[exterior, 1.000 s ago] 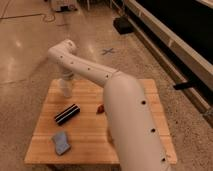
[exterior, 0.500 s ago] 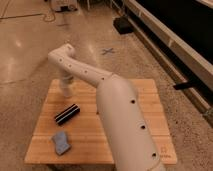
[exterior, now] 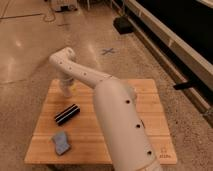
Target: Pick up the ceramic cup
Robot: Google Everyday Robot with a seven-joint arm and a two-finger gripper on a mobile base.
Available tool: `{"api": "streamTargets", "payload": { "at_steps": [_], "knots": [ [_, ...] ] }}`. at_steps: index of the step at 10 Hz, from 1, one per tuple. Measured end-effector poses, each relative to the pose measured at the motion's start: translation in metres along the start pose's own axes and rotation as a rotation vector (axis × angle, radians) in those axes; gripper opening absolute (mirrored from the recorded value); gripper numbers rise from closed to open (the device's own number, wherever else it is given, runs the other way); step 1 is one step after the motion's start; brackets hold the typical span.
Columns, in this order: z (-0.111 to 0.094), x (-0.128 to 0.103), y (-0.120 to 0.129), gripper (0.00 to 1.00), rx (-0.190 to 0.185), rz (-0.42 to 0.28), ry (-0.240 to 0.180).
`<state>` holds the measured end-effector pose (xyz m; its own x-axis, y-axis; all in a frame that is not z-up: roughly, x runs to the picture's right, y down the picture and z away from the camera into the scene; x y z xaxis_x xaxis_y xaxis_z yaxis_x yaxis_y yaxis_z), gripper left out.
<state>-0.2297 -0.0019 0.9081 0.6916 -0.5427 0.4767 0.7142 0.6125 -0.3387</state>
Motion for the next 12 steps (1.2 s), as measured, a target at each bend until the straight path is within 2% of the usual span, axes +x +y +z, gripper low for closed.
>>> {"api": "streamTargets", "payload": {
  "at_steps": [2,4,5,7,9,10,12],
  "knots": [
    [0.011,0.0,0.005,0.33,-0.01,-0.008,0.005],
    [0.017,0.0,0.01,0.14,-0.013,-0.012,0.013],
    [0.019,0.0,0.012,0.03,0.001,-0.014,0.007],
    [0.005,0.007,0.02,0.0,0.015,-0.014,0.005],
    [-0.034,0.012,0.027,0.0,0.034,-0.024,0.005],
    [-0.049,0.011,0.028,0.0,0.047,-0.03,0.009],
    [-0.078,0.023,0.044,0.0,0.065,-0.035,0.025]
  ]
}}
